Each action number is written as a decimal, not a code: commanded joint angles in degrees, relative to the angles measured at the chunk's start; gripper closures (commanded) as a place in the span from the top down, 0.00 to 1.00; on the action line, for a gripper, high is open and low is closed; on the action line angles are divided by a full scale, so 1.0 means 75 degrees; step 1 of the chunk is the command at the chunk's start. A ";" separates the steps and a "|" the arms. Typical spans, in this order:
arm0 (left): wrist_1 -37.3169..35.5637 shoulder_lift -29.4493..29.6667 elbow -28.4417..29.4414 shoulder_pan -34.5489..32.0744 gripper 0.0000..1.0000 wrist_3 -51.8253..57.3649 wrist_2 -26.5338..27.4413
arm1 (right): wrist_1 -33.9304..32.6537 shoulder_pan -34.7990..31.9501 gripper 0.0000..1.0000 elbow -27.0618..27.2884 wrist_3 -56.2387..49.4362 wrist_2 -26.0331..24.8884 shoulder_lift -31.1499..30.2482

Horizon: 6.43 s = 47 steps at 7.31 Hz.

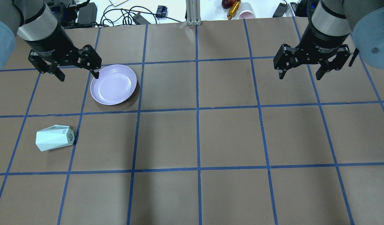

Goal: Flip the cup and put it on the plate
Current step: 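Raise the left gripper from above the white plate and move it outward, then lower the left gripper beside the mint-green cup lying on its side, then close the left gripper on the cup's base end, then lift the cup with the left gripper and rotate it upright, then carry the upright cup over the white plate with the left gripper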

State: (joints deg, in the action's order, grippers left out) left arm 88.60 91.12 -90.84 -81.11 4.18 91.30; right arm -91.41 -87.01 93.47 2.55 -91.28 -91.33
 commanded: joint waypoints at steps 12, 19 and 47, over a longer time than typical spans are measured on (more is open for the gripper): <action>-0.0563 0.2098 -0.1669 0.5529 1.00 0.6170 -0.1951 | 0.0000 0.0000 1.00 -0.0006 0.0000 -0.0005 -0.0010; -0.0470 0.3025 -0.1751 0.5506 1.00 0.6076 -0.2704 | 0.0000 0.0000 1.00 0.0005 0.0000 0.0007 0.0002; -0.3314 0.3154 0.0137 -0.0152 0.00 0.0230 -0.0079 | 0.0000 0.0000 1.00 -0.0006 0.0000 0.0007 -0.0010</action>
State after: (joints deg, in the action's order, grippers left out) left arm 66.80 113.85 -87.87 -80.88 7.23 90.98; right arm -91.41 -87.01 93.49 2.55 -91.16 -91.33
